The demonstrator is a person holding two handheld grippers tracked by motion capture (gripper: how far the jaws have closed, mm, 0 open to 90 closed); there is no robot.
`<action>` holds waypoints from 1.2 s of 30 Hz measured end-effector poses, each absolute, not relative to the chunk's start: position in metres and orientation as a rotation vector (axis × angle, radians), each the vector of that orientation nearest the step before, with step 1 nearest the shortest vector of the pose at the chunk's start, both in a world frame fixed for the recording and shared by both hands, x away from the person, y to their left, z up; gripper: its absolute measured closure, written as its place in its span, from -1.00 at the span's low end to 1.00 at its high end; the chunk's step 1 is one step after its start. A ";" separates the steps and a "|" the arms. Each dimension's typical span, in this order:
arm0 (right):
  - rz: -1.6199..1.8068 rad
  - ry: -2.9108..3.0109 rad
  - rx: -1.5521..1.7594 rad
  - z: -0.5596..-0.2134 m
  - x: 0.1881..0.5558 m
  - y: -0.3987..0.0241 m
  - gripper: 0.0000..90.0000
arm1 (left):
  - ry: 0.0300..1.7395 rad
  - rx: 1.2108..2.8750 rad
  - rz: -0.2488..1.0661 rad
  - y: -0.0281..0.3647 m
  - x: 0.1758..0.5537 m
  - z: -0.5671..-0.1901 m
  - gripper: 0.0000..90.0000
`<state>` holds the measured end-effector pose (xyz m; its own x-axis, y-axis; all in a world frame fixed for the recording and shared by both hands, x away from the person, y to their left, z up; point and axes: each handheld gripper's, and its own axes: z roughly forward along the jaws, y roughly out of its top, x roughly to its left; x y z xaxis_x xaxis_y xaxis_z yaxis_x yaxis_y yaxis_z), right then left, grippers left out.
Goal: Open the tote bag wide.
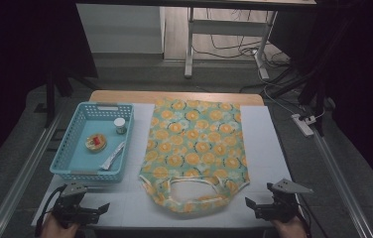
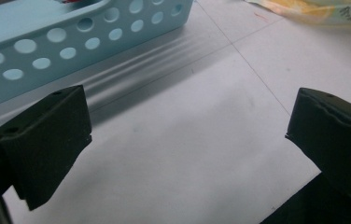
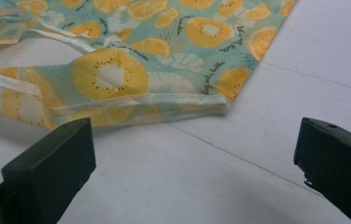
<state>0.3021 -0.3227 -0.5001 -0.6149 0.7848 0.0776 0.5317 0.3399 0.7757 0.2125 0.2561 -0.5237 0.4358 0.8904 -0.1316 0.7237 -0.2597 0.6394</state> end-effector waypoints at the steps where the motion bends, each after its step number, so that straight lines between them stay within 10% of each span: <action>1: 1.156 2.300 1.173 -0.500 0.302 -0.323 -1.00 | 1.354 2.058 0.340 0.256 0.213 -0.524 -1.00; 36: 1.167 2.315 1.158 -0.496 0.300 -0.317 -1.00 | 1.348 2.042 0.302 0.259 0.214 -0.525 -1.00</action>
<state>0.2996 -0.3173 -0.4961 -0.6297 0.7722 0.0854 0.5278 0.3446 0.7763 0.2138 0.2585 -0.5246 0.4410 0.8828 -0.1618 0.7296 -0.2477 0.6374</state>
